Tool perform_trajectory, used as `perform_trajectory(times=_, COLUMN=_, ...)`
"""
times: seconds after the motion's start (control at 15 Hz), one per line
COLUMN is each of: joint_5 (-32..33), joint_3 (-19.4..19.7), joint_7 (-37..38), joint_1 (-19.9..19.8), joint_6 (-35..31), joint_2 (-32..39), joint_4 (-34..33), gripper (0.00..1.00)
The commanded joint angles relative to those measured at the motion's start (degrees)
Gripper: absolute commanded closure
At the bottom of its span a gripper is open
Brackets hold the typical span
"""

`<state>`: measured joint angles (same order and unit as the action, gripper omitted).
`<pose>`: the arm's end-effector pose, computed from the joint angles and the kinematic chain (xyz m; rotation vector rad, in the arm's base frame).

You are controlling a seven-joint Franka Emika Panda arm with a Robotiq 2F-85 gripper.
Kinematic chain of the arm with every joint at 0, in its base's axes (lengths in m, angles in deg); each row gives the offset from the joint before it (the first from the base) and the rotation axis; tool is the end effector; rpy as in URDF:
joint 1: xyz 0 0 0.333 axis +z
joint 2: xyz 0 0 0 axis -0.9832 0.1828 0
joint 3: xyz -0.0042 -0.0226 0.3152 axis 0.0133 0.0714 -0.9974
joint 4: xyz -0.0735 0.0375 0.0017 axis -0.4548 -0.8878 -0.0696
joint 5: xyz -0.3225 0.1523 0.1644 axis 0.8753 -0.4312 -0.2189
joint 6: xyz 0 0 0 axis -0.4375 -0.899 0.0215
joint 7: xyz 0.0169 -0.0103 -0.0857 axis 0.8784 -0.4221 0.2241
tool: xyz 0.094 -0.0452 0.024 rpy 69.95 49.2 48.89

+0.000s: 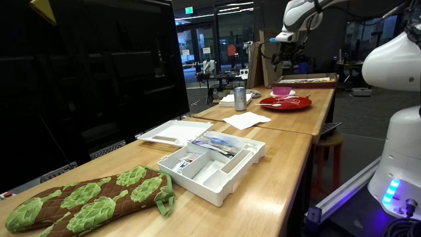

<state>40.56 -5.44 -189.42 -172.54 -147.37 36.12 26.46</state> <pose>0.5624 -0.2691 0.4523 0.8599 2.7793 0.0325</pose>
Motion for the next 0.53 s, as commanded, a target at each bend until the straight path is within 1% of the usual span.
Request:
perform_trajectory(times=0.0, joint_5=0.57, joint_3=-7.52, joint_7=0.58, joint_1=-8.42, joint_6=-4.74, joint_2=-4.99, joint_4=7.90, gripper=0.00)
perform_trajectory(times=0.07, joint_5=0.89, joint_3=-9.56, joint_7=1.03, joint_1=-10.21, joint_6=-5.80, joint_2=-5.44, joint_4=9.58, gripper=0.00)
perform_trajectory(times=0.13, joint_5=-1.22, joint_3=-10.57, joint_7=0.09, joint_1=-11.69, joint_6=-7.38, joint_2=-7.74, joint_4=11.27, gripper=0.00)
perform_trajectory(times=0.2, joint_5=-1.43, joint_3=-12.29, joint_7=0.09, joint_1=-13.22, joint_6=-8.50, joint_2=-8.59, joint_4=12.71, gripper=0.00)
perform_trajectory(times=0.4, joint_5=-2.08, joint_3=-18.73, joint_7=0.25, joint_1=-18.76, joint_6=-12.35, joint_2=-11.00, joint_4=17.39, gripper=0.00)
perform_trajectory(times=0.47, joint_5=-1.07, joint_3=-21.15, joint_7=1.20, joint_1=-20.39, joint_6=-13.03, joint_2=-10.65, joint_4=18.62, gripper=0.00)
